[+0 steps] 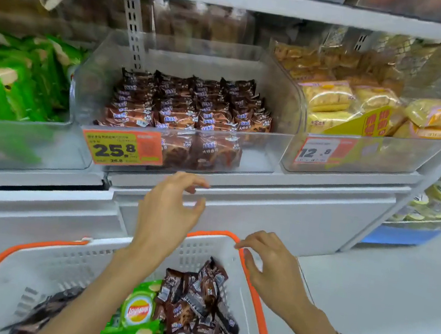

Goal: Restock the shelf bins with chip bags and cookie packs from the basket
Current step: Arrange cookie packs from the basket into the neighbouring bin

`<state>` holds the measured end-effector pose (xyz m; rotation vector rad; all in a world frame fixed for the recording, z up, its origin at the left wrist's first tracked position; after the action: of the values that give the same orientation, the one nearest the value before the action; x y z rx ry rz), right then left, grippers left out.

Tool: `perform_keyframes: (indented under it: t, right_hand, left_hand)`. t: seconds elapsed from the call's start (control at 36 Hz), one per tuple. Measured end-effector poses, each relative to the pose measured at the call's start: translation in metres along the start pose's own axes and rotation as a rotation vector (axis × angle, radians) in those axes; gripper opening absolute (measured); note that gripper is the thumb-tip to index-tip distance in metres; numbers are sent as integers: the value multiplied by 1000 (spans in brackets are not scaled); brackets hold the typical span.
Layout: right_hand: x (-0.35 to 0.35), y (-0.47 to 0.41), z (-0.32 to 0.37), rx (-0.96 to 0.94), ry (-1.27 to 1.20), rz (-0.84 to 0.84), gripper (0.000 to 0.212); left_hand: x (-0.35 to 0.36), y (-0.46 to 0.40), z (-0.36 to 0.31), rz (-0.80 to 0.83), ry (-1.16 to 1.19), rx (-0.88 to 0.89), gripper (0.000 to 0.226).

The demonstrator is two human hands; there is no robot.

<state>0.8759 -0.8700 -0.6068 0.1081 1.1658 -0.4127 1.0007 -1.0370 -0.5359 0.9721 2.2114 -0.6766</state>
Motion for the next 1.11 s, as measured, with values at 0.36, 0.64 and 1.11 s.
perform_keyframes:
  t: [0.36,0.64,1.11]
  right_hand:
    - [103,4,0,65,158,716,34]
    - [150,11,-9,143,287,765,91]
    - [153,-20,2,323,-167,667,51]
  left_hand:
    - [122,71,123,671,-2,-510,29]
    - [185,137,168,1252,-158,-565,68]
    - [182,130,177,907,191,-690,61]
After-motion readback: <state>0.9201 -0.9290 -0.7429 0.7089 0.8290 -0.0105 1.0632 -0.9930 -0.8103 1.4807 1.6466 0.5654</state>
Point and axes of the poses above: each hand's wrist, its own y-axis away from the middle knuckle, its own x-axis out of the palm, z = x × y, the point moved 1 cm from there along -y, towards the middle knuckle, and after that the axes turned 15 degrees about z, right-handed, at the moved point
